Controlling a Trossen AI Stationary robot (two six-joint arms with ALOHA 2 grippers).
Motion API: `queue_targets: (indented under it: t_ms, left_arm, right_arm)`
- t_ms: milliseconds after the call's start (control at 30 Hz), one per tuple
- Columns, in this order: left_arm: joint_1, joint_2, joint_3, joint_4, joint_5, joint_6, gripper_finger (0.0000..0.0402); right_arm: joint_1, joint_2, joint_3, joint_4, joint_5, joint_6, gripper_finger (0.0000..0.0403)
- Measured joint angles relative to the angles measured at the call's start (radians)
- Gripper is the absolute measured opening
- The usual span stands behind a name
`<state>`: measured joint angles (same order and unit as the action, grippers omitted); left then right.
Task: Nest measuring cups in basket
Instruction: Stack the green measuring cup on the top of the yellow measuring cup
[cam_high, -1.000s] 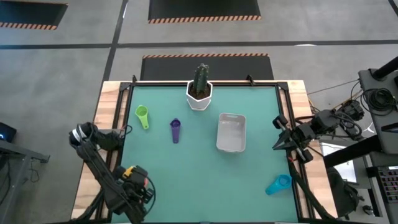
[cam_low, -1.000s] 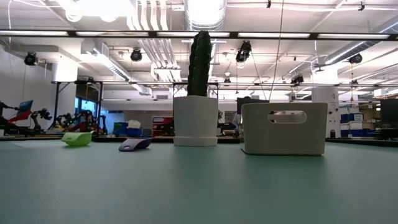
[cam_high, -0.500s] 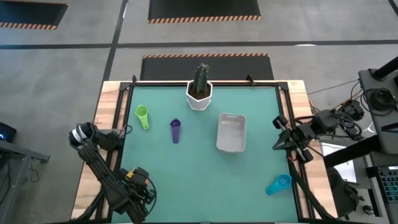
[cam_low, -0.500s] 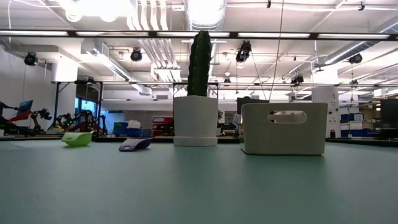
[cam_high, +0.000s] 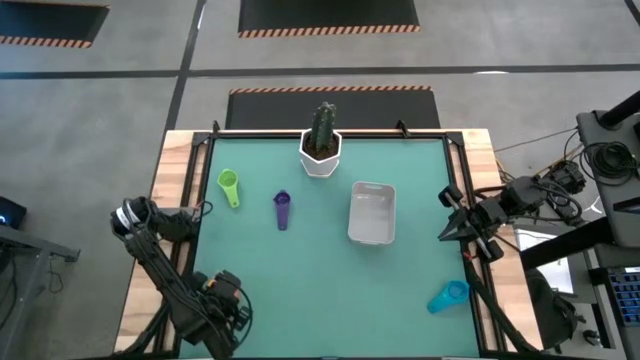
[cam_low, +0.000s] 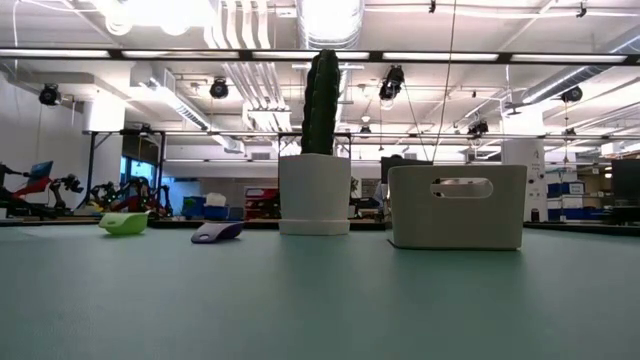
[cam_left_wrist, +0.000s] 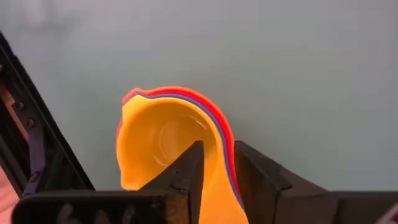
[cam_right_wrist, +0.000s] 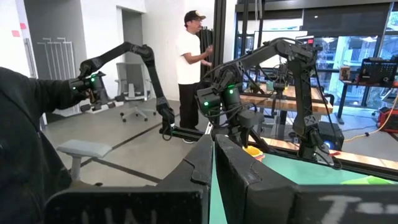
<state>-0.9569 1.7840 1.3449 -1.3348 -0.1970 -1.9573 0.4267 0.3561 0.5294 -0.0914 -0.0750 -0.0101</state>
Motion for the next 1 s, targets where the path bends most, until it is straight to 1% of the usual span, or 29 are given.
queue_targets:
  t_ms: [167,400,533,633,733,1000]
  left_arm:
    - [0.0,0.0,0.036,-0.025,-0.008,0.064,0.0074]
    - [0.057,0.0,0.105,-0.015,-0.175,0.176,0.0049]
    - [0.118,-0.001,0.134,-0.007,-0.228,0.279,0.0038]
    - [0.166,-0.001,0.14,0.003,-0.233,0.372,0.0037]
    - [0.216,-0.001,0.14,-0.001,-0.232,0.424,0.0037]
    - [0.348,-0.026,0.132,-0.066,-0.232,0.599,0.0037]
  right_arm:
    - [0.0,0.0,0.0,0.0,0.0,0.0,0.0009]
    - [0.0,0.0,0.0,0.0,0.01,0.0,0.0009]
    - [0.0,0.0,0.0,0.0,0.027,0.001,0.0009]
    - [0.0,0.0,0.0,0.0,0.026,0.008,0.0009]
    - [0.0,0.0,0.0,-0.001,0.026,0.016,0.0009]
    - [0.0,0.0,0.0,-0.001,0.024,0.038,0.0009]
